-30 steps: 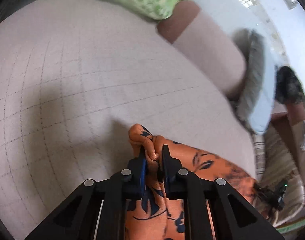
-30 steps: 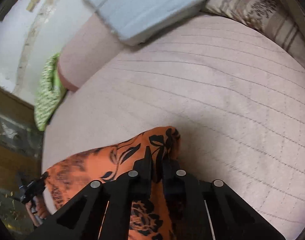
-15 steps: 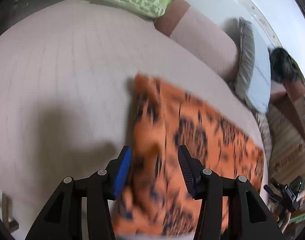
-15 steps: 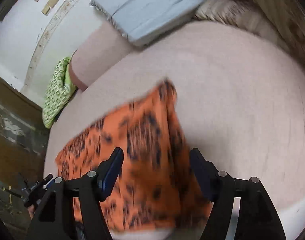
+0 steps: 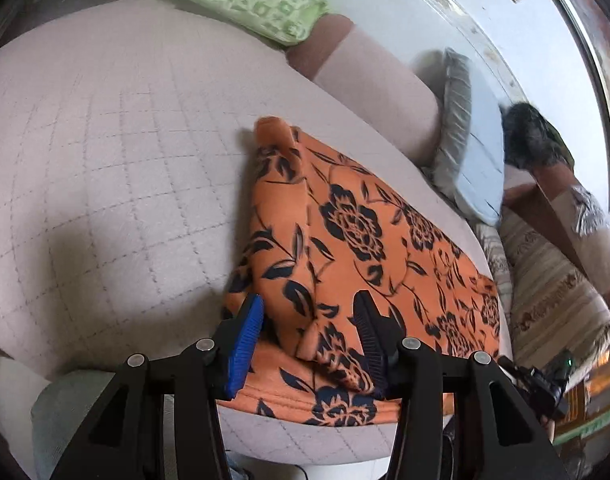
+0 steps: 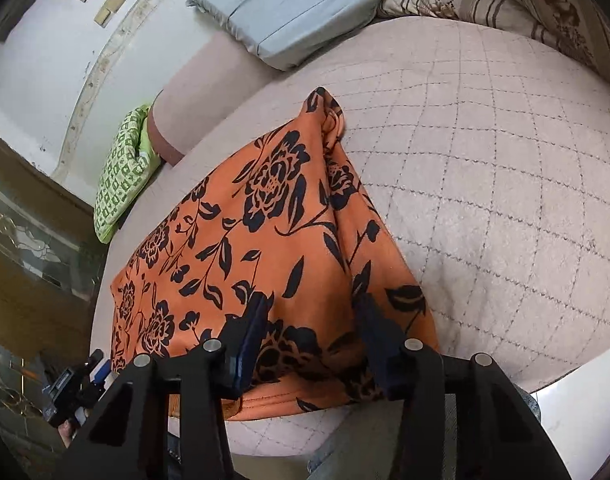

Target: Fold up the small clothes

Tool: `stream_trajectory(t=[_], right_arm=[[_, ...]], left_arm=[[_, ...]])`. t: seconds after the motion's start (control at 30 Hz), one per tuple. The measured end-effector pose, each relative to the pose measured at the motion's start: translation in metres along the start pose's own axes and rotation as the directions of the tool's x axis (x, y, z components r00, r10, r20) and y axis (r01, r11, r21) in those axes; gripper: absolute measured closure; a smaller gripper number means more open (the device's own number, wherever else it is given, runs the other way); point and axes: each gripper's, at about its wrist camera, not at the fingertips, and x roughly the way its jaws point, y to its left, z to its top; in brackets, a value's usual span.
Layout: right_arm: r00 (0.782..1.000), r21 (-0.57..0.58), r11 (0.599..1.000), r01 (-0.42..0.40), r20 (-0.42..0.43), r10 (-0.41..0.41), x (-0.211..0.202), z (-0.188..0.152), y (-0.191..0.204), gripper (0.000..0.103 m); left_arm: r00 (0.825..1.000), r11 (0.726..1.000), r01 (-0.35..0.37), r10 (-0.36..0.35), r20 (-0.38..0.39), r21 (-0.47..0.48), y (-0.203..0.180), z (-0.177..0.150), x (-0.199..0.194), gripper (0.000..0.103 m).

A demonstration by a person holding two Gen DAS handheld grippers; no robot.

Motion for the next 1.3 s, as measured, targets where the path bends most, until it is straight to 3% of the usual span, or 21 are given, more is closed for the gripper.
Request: stream_trajectory(t=[0.07, 0.13, 0.17, 0.27, 0.37, 0.43, 0.47, 0.6, 0.67, 0.77, 0.87, 0.93, 1.03, 1.2, 1.3], right_arm=[[0.999, 0.011, 1.0, 0.003, -0.036, -0.003, 0.007, -0.001, -0.002, 0.066], [0.997, 0.018, 1.0, 0.004, -0.074, -0.002, 0.014, -0.001, -0.003, 0.077], [0.997, 0.017, 1.0, 0.002, -0.079, -0.001, 0.015, -0.001, -0.003, 0.083], [0.998, 0.01, 1.0, 0.006, -0.066, -0.005, 0.013, -0.003, -0.002, 0.09], [1.0, 0.02, 1.0, 0.001, -0.01, -0.001, 0.002, -0.005, -0.002, 0.092], [0.999, 0.026, 1.0, -0.009, 0.048, 0.008, -0.011, -0.006, -0.002, 0.093], [0.998, 0.029, 1.0, 0.009, 0.069, -0.011, -0.018, -0.008, -0.003, 0.093], [0.996, 0.043, 0.996, 0.079, -0.033, -0.078, -0.002, -0.009, -0.008, 0.093], [0.995, 0.038, 0.994, 0.102, -0.026, -0.101, 0.001, -0.007, -0.005, 0.093], [0.997, 0.02, 0.997, 0.074, 0.033, -0.074, -0.01, -0.009, -0.002, 0.093], [0.998, 0.05, 0.997, 0.058, 0.009, -0.059, -0.006, -0.009, -0.009, 0.092], [0.998, 0.056, 0.997, 0.062, -0.033, -0.06, 0.0, -0.008, -0.014, 0.092], [0.998, 0.047, 0.998, 0.048, -0.031, -0.046, 0.001, -0.008, -0.011, 0.09], [0.998, 0.081, 0.996, 0.049, -0.049, -0.045, 0.005, -0.008, -0.016, 0.082], [0.999, 0.085, 0.996, 0.039, -0.028, -0.037, 0.0, -0.008, -0.017, 0.078]], left_arm=[[0.996, 0.999, -0.042, 0.041, -0.081, -0.009, 0.003, -0.003, 0.02, 0.057], [0.988, 0.998, -0.057, 0.052, -0.143, -0.033, 0.005, -0.004, 0.035, 0.073], [0.989, 0.997, -0.067, 0.061, -0.138, -0.037, 0.004, -0.003, 0.037, 0.076], [0.992, 0.999, -0.04, 0.036, -0.117, -0.031, 0.002, -0.003, 0.032, 0.093], [0.996, 0.999, -0.029, 0.027, -0.083, -0.022, -0.002, -0.004, 0.02, 0.097], [1.0, 1.0, 0.013, -0.013, -0.02, 0.006, -0.007, -0.005, 0.0, 0.097], [1.0, 1.0, -0.014, 0.015, -0.005, 0.008, -0.006, -0.009, -0.006, 0.097], [0.989, 0.994, -0.099, 0.094, -0.11, -0.042, 0.008, -0.008, 0.015, 0.096], [0.988, 0.993, -0.11, 0.106, -0.111, -0.032, 0.005, -0.006, 0.017, 0.096], [0.996, 0.996, -0.088, 0.087, -0.033, -0.03, 0.001, -0.007, 0.002, 0.096], [0.995, 0.993, -0.095, 0.095, -0.009, -0.071, 0.008, -0.008, -0.005, 0.096], [0.994, 0.993, -0.11, 0.11, -0.015, -0.048, 0.004, -0.013, -0.004, 0.096], [0.992, 0.993, -0.122, 0.122, 0.018, -0.011, -0.006, -0.018, -0.01, 0.096], [0.982, 0.987, -0.16, 0.157, -0.106, -0.016, -0.002, -0.02, 0.009, 0.092], [0.996, 0.996, -0.084, 0.083, -0.041, -0.037, -0.001, -0.02, -0.007, 0.088]])
